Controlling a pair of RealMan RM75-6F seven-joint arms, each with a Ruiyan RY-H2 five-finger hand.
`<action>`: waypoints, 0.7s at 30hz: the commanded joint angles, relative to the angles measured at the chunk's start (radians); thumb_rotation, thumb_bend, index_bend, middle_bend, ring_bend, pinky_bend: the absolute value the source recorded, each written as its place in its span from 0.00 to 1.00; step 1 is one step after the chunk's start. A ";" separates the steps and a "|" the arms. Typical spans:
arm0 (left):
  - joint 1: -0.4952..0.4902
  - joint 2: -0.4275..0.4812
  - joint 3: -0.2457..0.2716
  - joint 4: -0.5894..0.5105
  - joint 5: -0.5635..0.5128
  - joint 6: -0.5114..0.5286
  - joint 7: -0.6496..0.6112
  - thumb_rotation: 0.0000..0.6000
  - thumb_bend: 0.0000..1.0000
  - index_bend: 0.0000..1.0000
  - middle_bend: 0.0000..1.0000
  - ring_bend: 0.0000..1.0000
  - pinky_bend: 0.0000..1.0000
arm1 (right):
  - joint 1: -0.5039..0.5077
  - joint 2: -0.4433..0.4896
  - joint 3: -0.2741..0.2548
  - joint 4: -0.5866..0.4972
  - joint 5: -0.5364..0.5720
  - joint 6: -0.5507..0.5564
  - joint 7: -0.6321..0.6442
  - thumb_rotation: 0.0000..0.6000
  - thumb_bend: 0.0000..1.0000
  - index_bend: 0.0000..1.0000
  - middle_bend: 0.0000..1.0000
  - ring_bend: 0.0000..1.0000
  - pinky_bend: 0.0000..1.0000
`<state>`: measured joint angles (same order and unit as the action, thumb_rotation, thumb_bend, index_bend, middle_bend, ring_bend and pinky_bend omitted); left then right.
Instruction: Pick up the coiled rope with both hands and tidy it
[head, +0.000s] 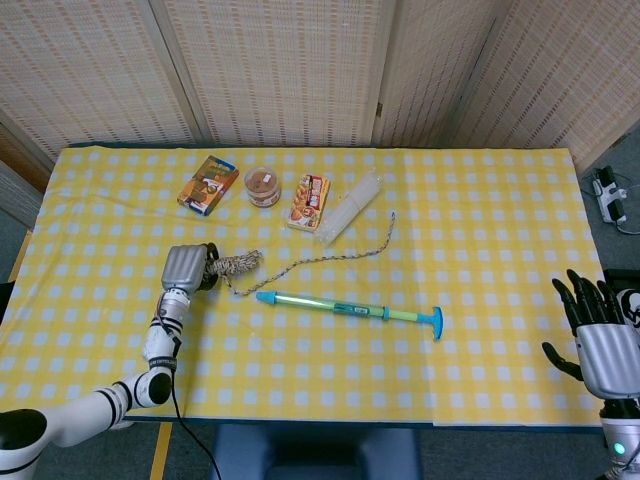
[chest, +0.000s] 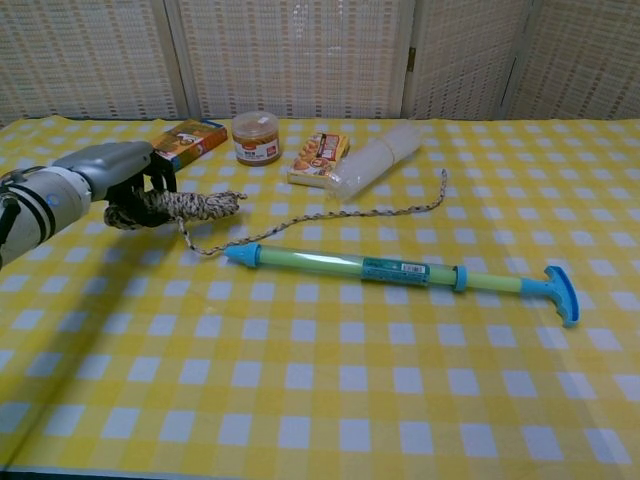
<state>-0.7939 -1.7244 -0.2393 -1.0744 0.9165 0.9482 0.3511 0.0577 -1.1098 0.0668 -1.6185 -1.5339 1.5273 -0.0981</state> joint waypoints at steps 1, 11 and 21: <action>0.034 0.075 0.021 -0.156 0.105 0.045 -0.087 1.00 0.52 0.62 0.61 0.57 0.70 | 0.001 -0.001 0.000 -0.001 -0.002 0.000 -0.001 1.00 0.26 0.00 0.00 0.06 0.00; 0.060 0.214 0.060 -0.520 0.287 0.056 -0.187 1.00 0.52 0.62 0.61 0.57 0.70 | 0.009 0.002 -0.003 -0.002 -0.007 -0.013 0.000 1.00 0.26 0.00 0.00 0.07 0.00; 0.070 0.298 0.120 -0.725 0.432 0.027 -0.286 1.00 0.52 0.62 0.61 0.58 0.70 | 0.040 0.008 -0.006 -0.005 -0.027 -0.052 -0.006 1.00 0.26 0.00 0.00 0.09 0.00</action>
<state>-0.7272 -1.4410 -0.1316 -1.7744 1.3277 0.9812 0.0834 0.0937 -1.1021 0.0616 -1.6232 -1.5580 1.4791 -0.1022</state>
